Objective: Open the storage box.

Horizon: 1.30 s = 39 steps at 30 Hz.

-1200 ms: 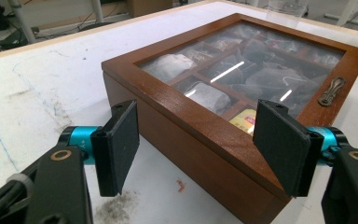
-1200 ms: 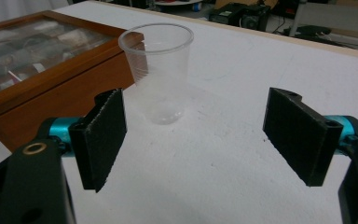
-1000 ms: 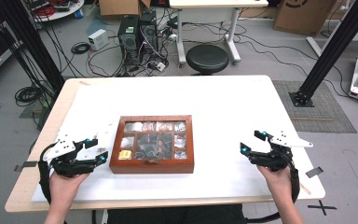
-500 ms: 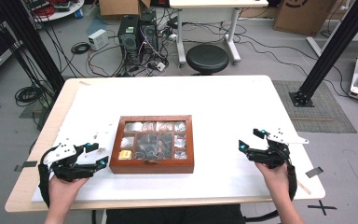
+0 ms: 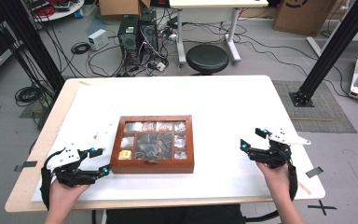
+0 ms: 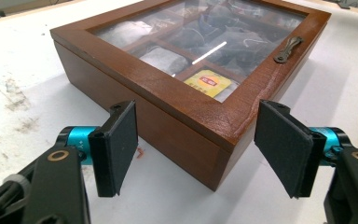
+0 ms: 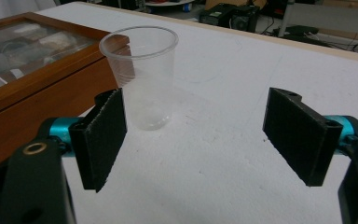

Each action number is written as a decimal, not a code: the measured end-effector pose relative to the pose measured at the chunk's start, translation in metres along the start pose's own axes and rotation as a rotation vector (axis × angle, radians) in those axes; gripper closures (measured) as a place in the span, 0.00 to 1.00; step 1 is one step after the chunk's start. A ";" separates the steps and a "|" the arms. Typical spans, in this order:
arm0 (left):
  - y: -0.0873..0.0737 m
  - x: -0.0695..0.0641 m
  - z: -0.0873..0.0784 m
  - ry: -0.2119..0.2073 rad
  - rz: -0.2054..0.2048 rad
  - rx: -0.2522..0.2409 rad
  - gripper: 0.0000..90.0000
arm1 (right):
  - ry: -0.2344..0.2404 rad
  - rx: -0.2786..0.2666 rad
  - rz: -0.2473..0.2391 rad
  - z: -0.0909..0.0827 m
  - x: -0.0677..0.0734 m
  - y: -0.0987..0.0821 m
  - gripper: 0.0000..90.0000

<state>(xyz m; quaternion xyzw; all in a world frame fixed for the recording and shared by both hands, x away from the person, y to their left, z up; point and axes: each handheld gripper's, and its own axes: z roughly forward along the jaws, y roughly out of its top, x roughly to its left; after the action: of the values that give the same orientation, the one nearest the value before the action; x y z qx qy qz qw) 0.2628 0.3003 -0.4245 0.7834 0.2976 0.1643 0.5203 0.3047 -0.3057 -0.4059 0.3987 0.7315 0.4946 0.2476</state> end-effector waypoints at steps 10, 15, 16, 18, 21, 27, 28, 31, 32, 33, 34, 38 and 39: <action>-0.005 -0.005 0.000 -0.013 0.011 0.043 0.32 | 0.000 0.003 0.006 -0.001 0.000 0.000 0.24; -0.006 -0.005 0.004 -0.026 0.003 0.077 0.32 | 0.001 0.001 0.008 0.001 0.000 0.000 0.24; -0.007 -0.005 0.006 -0.026 -0.001 0.088 0.32 | 0.001 0.003 0.006 0.001 0.000 0.000 0.24; -0.008 -0.005 0.009 -0.023 -0.002 0.115 0.34 | 0.001 0.003 0.007 0.001 0.001 0.000 0.24; -0.009 -0.005 0.014 -0.024 -0.013 0.152 0.36 | 0.000 0.001 0.005 0.001 0.001 0.000 0.24; -0.009 -0.005 0.020 -0.026 -0.020 0.178 0.42 | 0.004 0.002 0.008 0.001 0.001 -0.001 0.24; -0.009 -0.005 0.021 -0.030 -0.026 0.182 0.43 | 0.004 0.003 0.009 0.002 0.000 -0.001 0.24; -0.008 -0.005 0.023 -0.034 -0.026 0.189 0.45 | 0.005 0.003 0.009 0.002 0.001 -0.001 0.24; -0.008 -0.006 0.023 -0.033 -0.024 0.189 0.45 | 0.005 0.003 0.010 0.002 0.001 -0.001 0.24; -0.007 -0.007 0.024 -0.030 -0.015 0.188 0.46 | 0.004 0.002 0.009 0.002 0.001 -0.001 0.24; -0.006 -0.008 0.024 -0.033 -0.012 0.184 0.46 | 0.004 0.002 0.009 0.002 0.001 -0.001 0.24; -0.005 -0.008 0.022 -0.030 -0.007 0.181 0.48 | 0.002 0.001 0.009 0.002 0.001 -0.001 0.24; -0.005 -0.008 0.021 -0.031 -0.007 0.180 0.49 | 0.002 0.001 0.009 0.002 0.001 -0.001 0.24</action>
<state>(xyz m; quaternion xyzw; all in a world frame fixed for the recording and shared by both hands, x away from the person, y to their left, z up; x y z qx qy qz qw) 0.2670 0.2809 -0.4374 0.8284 0.3058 0.1230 0.4529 0.3053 -0.3045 -0.4072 0.4016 0.7301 0.4958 0.2447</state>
